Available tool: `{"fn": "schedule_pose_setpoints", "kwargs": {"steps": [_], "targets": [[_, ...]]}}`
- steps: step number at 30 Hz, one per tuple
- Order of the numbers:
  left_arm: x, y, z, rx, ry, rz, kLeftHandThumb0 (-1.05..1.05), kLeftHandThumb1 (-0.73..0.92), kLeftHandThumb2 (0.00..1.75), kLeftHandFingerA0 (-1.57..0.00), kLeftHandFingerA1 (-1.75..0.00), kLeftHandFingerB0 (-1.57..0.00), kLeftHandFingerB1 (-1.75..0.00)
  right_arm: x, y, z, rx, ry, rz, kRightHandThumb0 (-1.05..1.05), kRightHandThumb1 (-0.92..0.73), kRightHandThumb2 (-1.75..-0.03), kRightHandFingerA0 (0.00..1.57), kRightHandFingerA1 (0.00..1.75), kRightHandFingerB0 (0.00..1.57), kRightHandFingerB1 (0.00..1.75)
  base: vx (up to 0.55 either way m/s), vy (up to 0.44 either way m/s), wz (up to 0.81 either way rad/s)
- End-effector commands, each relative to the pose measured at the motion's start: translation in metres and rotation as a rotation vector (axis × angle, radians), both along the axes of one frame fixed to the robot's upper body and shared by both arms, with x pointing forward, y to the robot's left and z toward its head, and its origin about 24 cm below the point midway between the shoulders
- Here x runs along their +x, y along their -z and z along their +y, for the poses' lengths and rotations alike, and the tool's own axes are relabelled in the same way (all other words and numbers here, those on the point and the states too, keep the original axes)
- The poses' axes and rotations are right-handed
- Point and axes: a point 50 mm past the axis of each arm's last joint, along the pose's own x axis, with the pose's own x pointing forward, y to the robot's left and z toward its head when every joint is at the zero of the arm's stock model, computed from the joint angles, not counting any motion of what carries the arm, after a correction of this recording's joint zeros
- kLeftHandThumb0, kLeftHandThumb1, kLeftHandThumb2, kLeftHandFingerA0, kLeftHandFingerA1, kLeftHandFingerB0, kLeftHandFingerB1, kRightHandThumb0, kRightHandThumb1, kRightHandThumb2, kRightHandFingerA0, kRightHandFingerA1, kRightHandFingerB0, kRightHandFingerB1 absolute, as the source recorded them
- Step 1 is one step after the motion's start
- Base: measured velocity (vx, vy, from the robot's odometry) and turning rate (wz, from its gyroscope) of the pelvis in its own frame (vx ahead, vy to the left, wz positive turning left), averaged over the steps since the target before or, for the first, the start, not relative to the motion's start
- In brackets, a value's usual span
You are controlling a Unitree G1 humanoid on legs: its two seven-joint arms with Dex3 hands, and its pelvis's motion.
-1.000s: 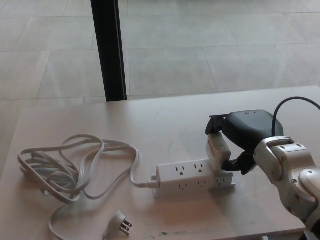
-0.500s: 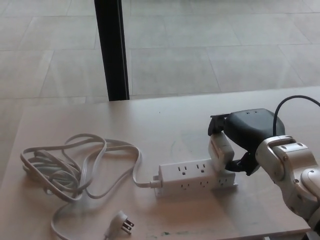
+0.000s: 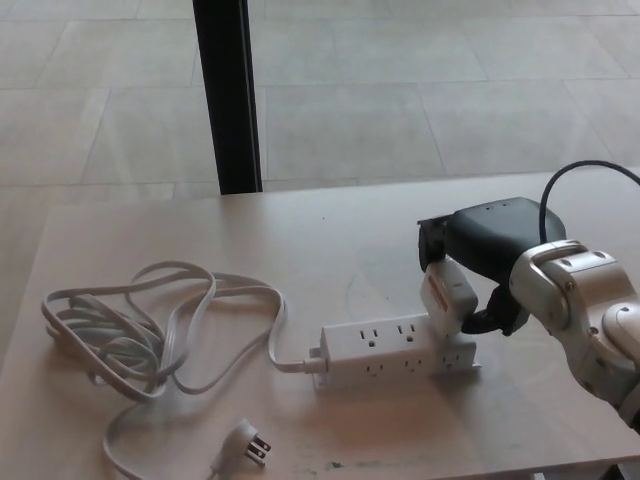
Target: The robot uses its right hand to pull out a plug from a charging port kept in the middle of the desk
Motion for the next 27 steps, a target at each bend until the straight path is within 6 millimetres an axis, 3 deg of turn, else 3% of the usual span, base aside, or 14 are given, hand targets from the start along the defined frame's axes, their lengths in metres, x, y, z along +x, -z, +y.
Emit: {"fn": "schedule_pose_setpoints", "kwargs": {"steps": [1,8,11,13,15,16,17,20,21,23,24,25,26,27], "targets": [[-0.003,-0.008,0.008,0.026,0.007,-0.004,-0.76,0.92,0.68,-0.68,-0.50,-0.49,-0.39,0.012,-0.027,-0.014,-0.054,0.056,-0.008,-0.37,-0.60,-0.90,0.91,1.75,0.72,1.64,0.00,0.000,0.00],[-0.005,-0.006,0.008,0.025,0.004,0.002,-0.76,0.92,0.69,-0.69,-0.52,-0.49,-0.40,0.013,-0.036,-0.018,-0.015,0.048,-0.050,-0.39,-0.57,-0.86,0.91,1.75,0.75,1.62,0.00,0.000,0.00],[-0.004,-0.007,0.008,0.027,0.005,0.003,-0.75,0.92,0.69,-0.67,-0.49,-0.49,-0.41,0.013,-0.037,-0.020,-0.012,0.060,-0.046,-0.38,-0.58,-0.83,0.91,1.75,0.69,1.64,0.00,0.000,0.00],[-0.005,-0.007,0.008,0.029,0.012,0.003,-0.76,0.92,0.70,-0.68,-0.51,-0.49,-0.42,0.014,-0.039,-0.021,-0.023,0.075,-0.046,-0.38,-0.61,-0.81,0.89,1.75,0.71,1.45,0.00,0.000,0.00],[-0.005,-0.007,0.008,0.028,0.012,0.005,-0.76,0.92,0.70,-0.69,-0.51,-0.49,-0.40,0.014,-0.042,-0.023,-0.023,0.075,-0.055,-0.38,-0.61,-0.81,0.90,1.75,0.71,1.46,0.00,0.000,0.00],[-0.004,-0.007,0.008,0.032,0.014,0.002,-0.75,0.92,0.70,-0.69,-0.53,-0.49,-0.41,0.015,-0.047,-0.026,-0.024,0.085,-0.061,-0.33,-0.60,-0.81,1.05,1.75,0.74,1.29,0.00,0.000,0.00],[-0.004,-0.007,0.007,0.030,0.016,0.002,-0.75,0.92,0.71,-0.67,-0.52,-0.48,-0.40,0.015,-0.054,-0.030,-0.018,0.090,-0.078,-0.38,-0.56,-0.89,0.89,1.75,0.75,1.14,0.00,0.000,0.00],[-0.006,-0.009,0.009,0.031,0.017,0.000,-0.74,0.92,0.72,-0.66,-0.52,-0.47,-0.40,0.017,-0.060,-0.032,-0.009,0.097,-0.089,-0.37,-0.56,-0.89,0.89,1.75,0.76,1.07,0.00,0.000,0.00],[-0.007,-0.009,0.009,0.033,0.015,0.004,-0.76,0.92,0.71,-0.67,-0.52,-0.47,-0.40,0.017,-0.063,-0.034,-0.005,0.104,-0.092,-0.40,-0.62,-0.79,0.87,1.75,0.72,0.80,0.00,0.000,0.00],[-0.007,-0.009,0.009,0.033,0.013,0.007,-0.75,0.92,0.72,-0.66,-0.50,-0.47,-0.40,0.018,-0.072,-0.043,0.000,0.124,-0.109,-0.40,-0.66,-0.70,0.90,1.75,0.77,0.85,0.00,0.000,0.00],[-0.008,-0.009,0.010,0.023,0.015,0.009,-0.76,0.92,0.72,-0.65,-0.50,-0.46,-0.40,0.019,-0.080,-0.055,-0.004,0.149,-0.128,-0.38,-0.59,-0.82,0.88,1.75,0.80,1.08,0.00,0.000,0.00],[-0.008,-0.009,0.010,0.023,0.015,0.009,-0.76,0.92,0.72,-0.65,-0.50,-0.46,-0.40,0.019,-0.080,-0.055,-0.004,0.149,-0.128,-0.38,-0.59,-0.82,0.88,1.75,0.80,1.08,0.00,0.000,0.00],[-0.009,-0.009,0.011,0.025,0.004,0.010,-0.75,0.92,0.71,-0.67,-0.50,-0.48,-0.39,0.018,-0.083,-0.059,0.007,0.147,-0.137,-0.36,-0.55,-0.88,0.89,1.75,0.79,1.30,0.00,0.000,0.00],[-0.009,-0.008,0.011,0.025,-0.005,0.012,-0.77,0.92,0.69,-0.69,-0.50,-0.51,-0.41,0.018,-0.086,-0.064,0.010,0.158,-0.145,-0.33,-0.53,-1.03,0.89,1.75,0.79,0.98,0.00,0.000,0.00]]}}
